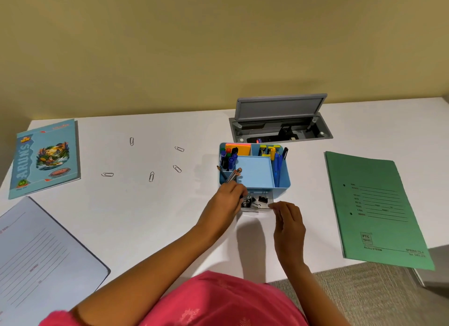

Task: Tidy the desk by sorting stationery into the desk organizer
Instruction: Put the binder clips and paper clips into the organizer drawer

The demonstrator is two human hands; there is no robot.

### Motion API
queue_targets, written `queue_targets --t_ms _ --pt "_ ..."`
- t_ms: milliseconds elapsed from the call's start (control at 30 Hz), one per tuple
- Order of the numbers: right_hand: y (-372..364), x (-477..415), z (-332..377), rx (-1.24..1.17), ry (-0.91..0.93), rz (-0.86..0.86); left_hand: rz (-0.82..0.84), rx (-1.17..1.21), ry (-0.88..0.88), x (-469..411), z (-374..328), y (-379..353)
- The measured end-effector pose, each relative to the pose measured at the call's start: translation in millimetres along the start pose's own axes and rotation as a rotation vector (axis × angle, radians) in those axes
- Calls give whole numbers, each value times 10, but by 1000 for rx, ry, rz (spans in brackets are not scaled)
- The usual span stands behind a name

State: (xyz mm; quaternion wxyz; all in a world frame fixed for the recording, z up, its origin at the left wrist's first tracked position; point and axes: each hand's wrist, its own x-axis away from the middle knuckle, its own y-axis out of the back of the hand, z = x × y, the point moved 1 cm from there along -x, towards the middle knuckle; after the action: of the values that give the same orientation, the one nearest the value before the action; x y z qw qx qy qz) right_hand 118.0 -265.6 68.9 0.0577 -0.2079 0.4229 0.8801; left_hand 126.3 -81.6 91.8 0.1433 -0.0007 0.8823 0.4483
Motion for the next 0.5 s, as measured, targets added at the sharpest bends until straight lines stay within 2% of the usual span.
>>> queue_targets --t_ms 133,233,400,500 --pt "66 62 -22 19 -28 -17 107 -84 -89 -181 -91 -166" --pt "96 84 -27 20 -48 -29 149 -114 -85 -226 -32 -256" --pt "98 95 -28 -4 -51 -31 108 -90 -76 -105 137 -183" --pt "33 102 16 -48 1 40 45 -96 4 106 294 -52"
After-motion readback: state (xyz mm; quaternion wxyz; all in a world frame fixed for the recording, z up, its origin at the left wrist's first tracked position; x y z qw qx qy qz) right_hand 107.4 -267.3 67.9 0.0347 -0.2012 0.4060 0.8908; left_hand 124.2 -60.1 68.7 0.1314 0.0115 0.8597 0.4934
